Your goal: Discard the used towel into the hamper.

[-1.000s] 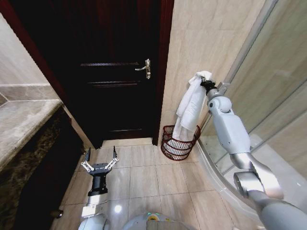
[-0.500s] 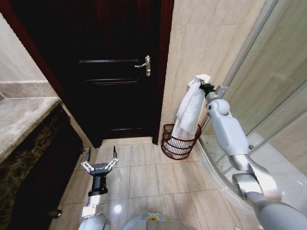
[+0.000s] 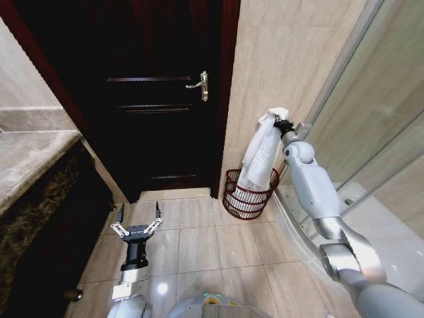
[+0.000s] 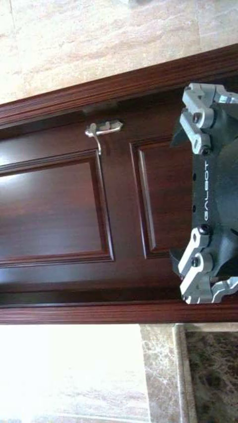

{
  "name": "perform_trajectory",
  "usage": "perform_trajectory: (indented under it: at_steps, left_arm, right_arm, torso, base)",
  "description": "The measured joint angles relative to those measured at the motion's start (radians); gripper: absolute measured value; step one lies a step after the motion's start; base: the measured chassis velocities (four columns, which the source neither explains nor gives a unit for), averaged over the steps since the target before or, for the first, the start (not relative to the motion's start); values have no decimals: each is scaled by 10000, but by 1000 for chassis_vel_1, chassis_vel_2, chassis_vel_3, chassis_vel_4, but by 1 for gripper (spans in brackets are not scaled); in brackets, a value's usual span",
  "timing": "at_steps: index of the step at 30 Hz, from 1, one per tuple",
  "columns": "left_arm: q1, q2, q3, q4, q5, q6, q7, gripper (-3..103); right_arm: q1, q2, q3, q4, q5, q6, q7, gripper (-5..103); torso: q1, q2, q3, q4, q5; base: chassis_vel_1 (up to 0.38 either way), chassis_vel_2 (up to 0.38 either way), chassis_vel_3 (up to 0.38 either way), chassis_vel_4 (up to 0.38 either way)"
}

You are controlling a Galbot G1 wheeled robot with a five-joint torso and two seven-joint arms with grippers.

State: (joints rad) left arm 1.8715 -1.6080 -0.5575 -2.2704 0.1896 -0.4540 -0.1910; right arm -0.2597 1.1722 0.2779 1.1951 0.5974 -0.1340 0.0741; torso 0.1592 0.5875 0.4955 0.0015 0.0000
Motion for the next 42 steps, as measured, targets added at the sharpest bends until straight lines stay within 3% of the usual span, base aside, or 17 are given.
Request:
perform_trajectory:
  at_steps: [42]
  left_arm:
    - [190,0,220,-134,91,-44,-13,100]
  right_arm:
    - [-441,-52,241,-423,-315,183,-207,8]
  torso:
    - [-675,-1668,-990,0,0]
  base:
    - [0,0,0,0]
